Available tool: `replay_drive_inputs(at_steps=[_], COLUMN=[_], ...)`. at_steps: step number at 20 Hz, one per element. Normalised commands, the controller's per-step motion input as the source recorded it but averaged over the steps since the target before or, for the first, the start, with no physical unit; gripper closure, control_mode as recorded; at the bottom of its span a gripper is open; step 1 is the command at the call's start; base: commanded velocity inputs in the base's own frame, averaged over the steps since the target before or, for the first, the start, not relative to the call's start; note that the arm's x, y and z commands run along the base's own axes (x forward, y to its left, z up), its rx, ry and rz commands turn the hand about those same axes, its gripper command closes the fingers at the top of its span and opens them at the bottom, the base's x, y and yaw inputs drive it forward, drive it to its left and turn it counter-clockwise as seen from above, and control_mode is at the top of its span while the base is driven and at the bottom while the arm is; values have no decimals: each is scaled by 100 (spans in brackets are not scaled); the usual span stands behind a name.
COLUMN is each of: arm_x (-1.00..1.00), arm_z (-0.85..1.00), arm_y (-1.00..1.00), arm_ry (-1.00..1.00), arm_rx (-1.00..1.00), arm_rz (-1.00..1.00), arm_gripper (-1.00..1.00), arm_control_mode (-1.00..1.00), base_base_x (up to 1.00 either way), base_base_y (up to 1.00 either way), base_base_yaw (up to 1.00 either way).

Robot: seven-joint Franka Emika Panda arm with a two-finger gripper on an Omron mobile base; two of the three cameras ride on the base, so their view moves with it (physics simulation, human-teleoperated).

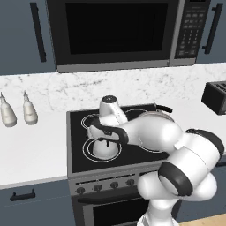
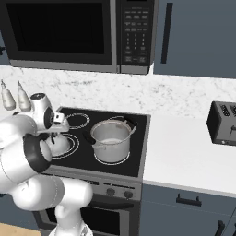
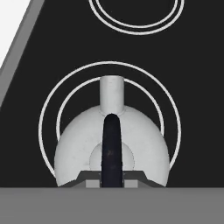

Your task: Pick the kettle from the counter and place it on a stove burner. Then turn the burner on.

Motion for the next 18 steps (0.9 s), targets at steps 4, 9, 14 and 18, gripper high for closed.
replay_drive_inputs(at_steps=[4, 9, 14, 18], arm_x=[48, 49, 3, 0], arm_z=[3, 0, 0, -8], arm_y=[30, 36, 8, -1], arm_ry=[-1, 0, -2, -4], arm_rx=[0, 0, 0, 0], arm_rz=[0, 0, 0, -1], arm_gripper=[100, 100, 100, 100], arm_control_mode=[-100, -100, -100, -100], base_base_x=[0, 0, 0, 0], base_base_y=[0, 0, 0, 0], base_base_yaw=[0, 0, 0, 0])
